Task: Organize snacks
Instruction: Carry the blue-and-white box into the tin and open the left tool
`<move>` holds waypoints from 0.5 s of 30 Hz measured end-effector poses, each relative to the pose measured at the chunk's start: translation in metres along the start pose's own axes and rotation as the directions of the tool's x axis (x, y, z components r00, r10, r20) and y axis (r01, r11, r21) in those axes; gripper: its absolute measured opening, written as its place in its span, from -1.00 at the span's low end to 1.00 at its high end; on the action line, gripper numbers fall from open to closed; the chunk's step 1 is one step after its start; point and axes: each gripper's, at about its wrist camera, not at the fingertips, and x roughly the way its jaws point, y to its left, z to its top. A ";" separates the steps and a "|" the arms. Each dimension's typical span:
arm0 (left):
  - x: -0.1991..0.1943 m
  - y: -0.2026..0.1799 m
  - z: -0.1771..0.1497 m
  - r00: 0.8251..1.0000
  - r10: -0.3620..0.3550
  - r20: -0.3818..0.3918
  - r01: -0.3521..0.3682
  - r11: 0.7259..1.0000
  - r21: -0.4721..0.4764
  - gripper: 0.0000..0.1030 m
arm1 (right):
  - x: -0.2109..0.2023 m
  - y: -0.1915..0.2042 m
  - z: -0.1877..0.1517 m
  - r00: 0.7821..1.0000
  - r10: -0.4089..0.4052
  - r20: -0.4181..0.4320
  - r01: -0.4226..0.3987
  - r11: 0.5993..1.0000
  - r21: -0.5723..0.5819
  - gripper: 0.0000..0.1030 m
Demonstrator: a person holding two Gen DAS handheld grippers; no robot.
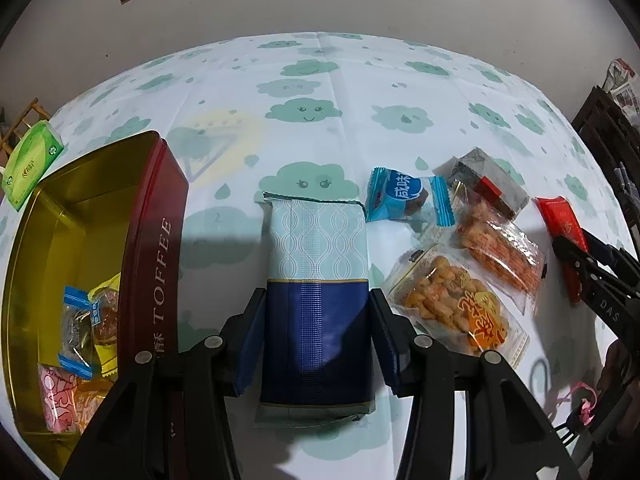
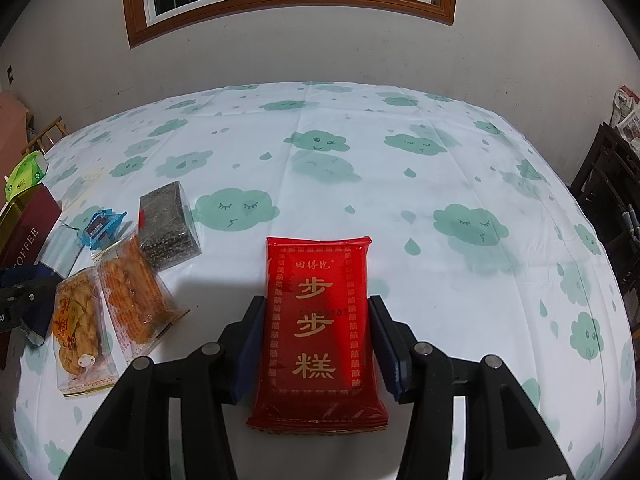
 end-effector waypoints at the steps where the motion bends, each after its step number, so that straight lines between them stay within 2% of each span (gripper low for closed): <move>1: -0.001 0.000 0.000 1.000 -0.002 -0.001 0.002 1.000 0.000 -0.12 | 0.000 0.000 0.000 1.000 0.000 0.000 0.000 1.000 0.000 0.00; 15: -0.047 0.008 0.007 0.998 -0.008 0.056 0.007 1.000 0.008 -0.12 | 0.000 -0.001 0.000 1.000 -0.002 -0.001 0.002 1.000 -0.001 0.00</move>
